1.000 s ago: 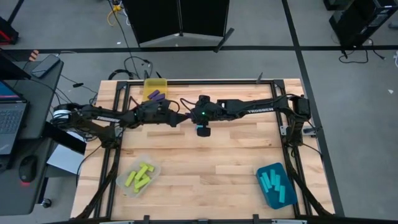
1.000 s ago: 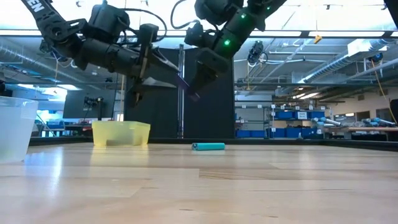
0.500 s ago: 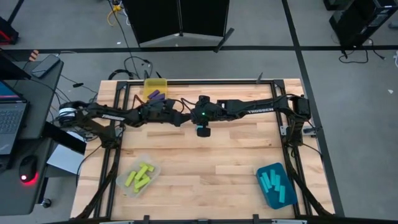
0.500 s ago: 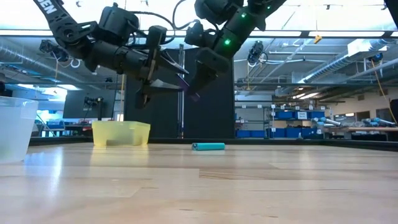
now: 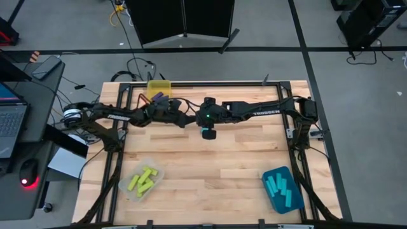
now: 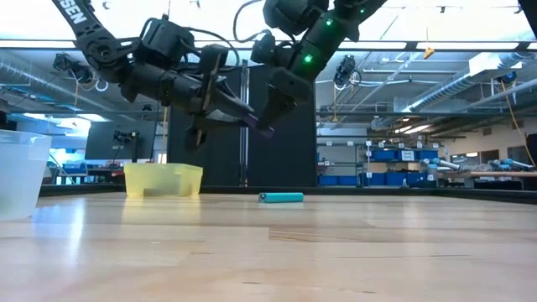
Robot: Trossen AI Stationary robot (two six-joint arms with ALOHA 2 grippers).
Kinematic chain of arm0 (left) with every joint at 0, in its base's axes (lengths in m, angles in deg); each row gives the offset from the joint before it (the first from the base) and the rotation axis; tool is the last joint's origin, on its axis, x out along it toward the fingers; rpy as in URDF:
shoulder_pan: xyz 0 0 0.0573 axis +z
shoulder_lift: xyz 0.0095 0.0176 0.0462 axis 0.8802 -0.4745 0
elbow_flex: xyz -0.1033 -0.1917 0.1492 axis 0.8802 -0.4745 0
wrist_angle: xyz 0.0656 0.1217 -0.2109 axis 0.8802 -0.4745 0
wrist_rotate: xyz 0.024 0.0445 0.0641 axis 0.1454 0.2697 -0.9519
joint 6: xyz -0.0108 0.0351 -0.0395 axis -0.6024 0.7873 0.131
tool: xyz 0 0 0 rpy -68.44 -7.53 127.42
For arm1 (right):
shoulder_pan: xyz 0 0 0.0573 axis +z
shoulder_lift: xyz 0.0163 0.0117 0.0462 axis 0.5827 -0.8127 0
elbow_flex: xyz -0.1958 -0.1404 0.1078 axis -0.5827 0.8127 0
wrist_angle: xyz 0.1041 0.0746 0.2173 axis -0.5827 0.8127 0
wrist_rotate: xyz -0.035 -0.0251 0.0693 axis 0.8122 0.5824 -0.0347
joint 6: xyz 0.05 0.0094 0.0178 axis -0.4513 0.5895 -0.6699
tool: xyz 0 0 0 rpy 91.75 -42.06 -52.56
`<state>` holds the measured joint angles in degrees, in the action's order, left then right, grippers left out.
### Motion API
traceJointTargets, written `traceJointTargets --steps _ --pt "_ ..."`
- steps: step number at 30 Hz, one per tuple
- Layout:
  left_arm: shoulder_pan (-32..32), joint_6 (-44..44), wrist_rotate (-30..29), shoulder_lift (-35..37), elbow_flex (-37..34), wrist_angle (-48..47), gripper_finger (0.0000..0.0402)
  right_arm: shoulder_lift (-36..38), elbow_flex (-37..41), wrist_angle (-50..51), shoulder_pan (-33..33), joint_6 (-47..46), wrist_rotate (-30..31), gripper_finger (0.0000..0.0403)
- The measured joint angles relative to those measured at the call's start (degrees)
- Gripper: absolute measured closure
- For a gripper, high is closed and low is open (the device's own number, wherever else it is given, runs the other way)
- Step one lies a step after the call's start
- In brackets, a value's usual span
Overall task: Sort blocks
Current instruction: Put the violet block into the yellow bin
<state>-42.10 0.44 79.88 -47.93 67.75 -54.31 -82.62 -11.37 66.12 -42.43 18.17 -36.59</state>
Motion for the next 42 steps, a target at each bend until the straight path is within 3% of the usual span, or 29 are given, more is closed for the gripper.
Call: traceJointTargets --steps 4,8,17,22,29,39,42 --pt "1.0 3.7 0.5 0.0 0.0 -1.2 0.0329 0.0 0.0 0.1 0.0 0.2 1.0 0.0294" --pt "1.5 9.1 0.5 0.0 0.0 -1.2 0.0337 0.0 0.0 0.0 0.6 0.3 4.3 0.0298" --pt "1.8 20.2 -0.4 2.4 0.0 -1.6 0.0338 0.7 0.0 1.7 2.0 0.1 14.7 0.0196" --pt "2.8 28.0 -5.2 6.5 0.1 -7.2 0.0338 3.5 0.0 3.9 2.5 -0.2 18.0 0.0185" --pt "4.9 34.2 -17.4 13.0 0.0 -20.4 0.0338 7.4 0.0 6.9 2.3 -1.5 18.2 0.0235" --pt "9.1 36.7 -39.5 17.9 0.0 -41.9 0.0339 7.3 2.9 7.6 1.4 -3.1 17.7 0.0389" --pt "11.4 38.4 -40.7 16.8 0.0 -40.4 0.0339 7.3 5.5 5.1 1.4 -3.2 17.5 0.0386"
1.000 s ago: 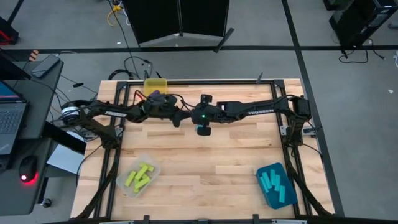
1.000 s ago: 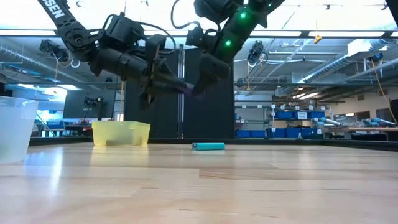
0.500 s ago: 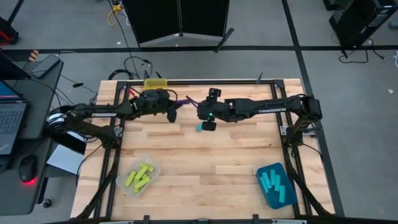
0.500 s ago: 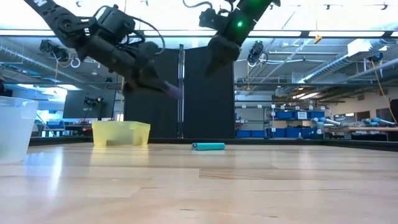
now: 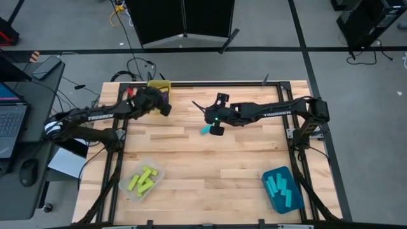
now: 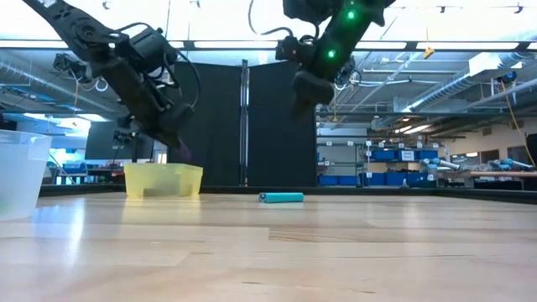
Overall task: Sort blocks
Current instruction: Put the violet block into the yellow bin
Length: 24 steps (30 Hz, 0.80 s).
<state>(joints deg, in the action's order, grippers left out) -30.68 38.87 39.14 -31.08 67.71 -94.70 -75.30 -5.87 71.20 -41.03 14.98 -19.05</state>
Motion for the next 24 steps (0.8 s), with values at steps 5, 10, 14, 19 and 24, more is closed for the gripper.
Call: traceJointTargets --steps 5,10,14,19,24 --pt "5.6 2.8 0.4 -4.1 0.0 1.5 0.0339 0.0 3.4 -1.8 0.0 -0.5 -0.1 0.0384" --pt "9.6 5.3 2.2 -10.2 0.0 4.9 0.0339 0.0 4.1 -2.0 -0.1 -0.8 -0.2 0.0394" --pt "11.6 5.8 2.9 -14.3 0.0 9.3 0.0339 0.0 4.1 -3.2 -0.4 -0.3 -0.2 0.0384" --pt "12.8 5.9 4.6 -16.6 0.2 9.9 0.0339 0.0 4.1 -3.2 -0.4 -0.1 -0.2 0.0395" --pt "12.9 6.6 4.6 -16.2 0.2 9.5 0.0316 0.0 4.1 -3.2 -0.4 0.1 -0.4 0.0387"
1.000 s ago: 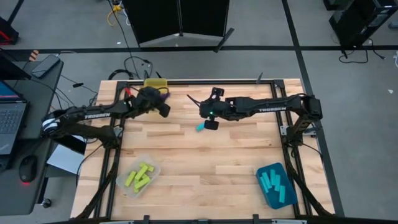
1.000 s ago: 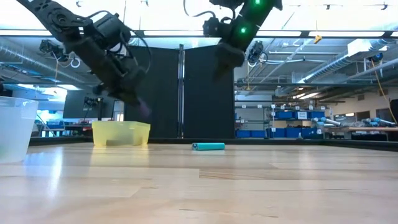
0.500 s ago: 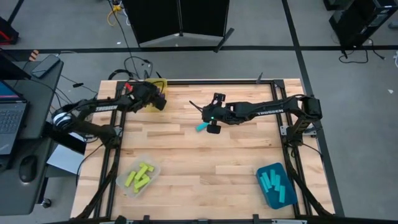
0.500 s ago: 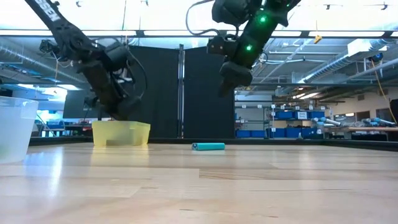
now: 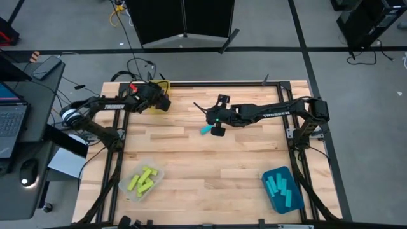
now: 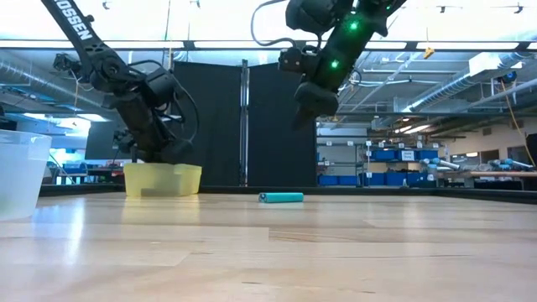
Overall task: Sort blocks
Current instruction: Put the violet block into the yellow bin, then put the blue block into the blue bin
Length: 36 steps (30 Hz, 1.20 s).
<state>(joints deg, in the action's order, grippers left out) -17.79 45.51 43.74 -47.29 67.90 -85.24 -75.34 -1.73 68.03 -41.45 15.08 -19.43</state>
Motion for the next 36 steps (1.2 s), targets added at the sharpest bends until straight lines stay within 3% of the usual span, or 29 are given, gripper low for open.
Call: traceJointTargets --steps 7,16,24,30,36 --pt "0.0 0.8 -0.5 1.4 -0.2 -0.5 0.0250 0.0 0.0 0.0 -0.2 0.0 -0.1 0.0384" --pt "-1.6 2.2 -3.0 5.4 0.6 -3.2 0.0244 0.0 0.0 2.6 -2.2 0.2 -0.7 0.0385" --pt "-10.2 3.5 -3.2 11.7 -5.7 6.7 0.0319 0.0 0.0 1.1 -6.5 0.6 -19.8 0.0391" --pt "-17.8 3.5 -0.4 15.4 -11.7 18.2 0.0381 0.0 3.6 -8.8 -9.1 2.8 -32.7 0.0385" --pt "-24.4 5.5 5.2 16.0 -15.7 31.8 0.0395 0.0 10.6 -20.2 -10.3 1.4 -41.8 0.0389"
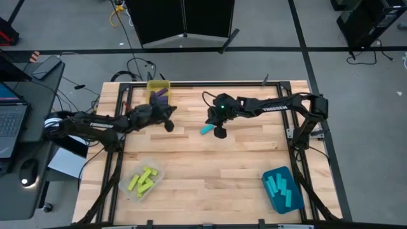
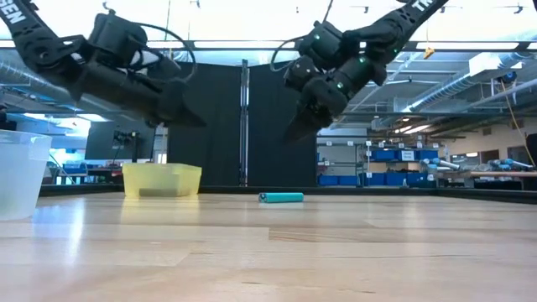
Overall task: Sort blocks
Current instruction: Put the blue block into the blue bin
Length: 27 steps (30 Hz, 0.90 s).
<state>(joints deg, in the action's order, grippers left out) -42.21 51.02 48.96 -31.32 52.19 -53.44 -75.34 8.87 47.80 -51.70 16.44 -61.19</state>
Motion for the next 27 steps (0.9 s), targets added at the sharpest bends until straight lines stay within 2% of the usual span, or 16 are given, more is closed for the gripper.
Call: traceJointTargets --steps 7,11,19,27 --pt "-5.4 0.9 4.7 0.0 -4.7 12.9 0.0386 0.0 1.1 -1.6 1.5 -0.6 2.6 0.0345" --pt "-7.6 0.5 4.9 0.0 -6.4 14.8 0.0386 -0.2 -1.0 2.2 2.4 3.1 2.6 0.0310" --pt "-9.6 -0.2 4.9 0.0 -7.1 15.0 0.0386 -7.3 -13.1 19.3 3.7 8.0 3.2 0.0269" --pt "-9.6 0.3 4.9 0.0 -7.1 14.9 0.0385 -17.7 -27.2 35.8 4.1 13.1 10.1 0.0214"
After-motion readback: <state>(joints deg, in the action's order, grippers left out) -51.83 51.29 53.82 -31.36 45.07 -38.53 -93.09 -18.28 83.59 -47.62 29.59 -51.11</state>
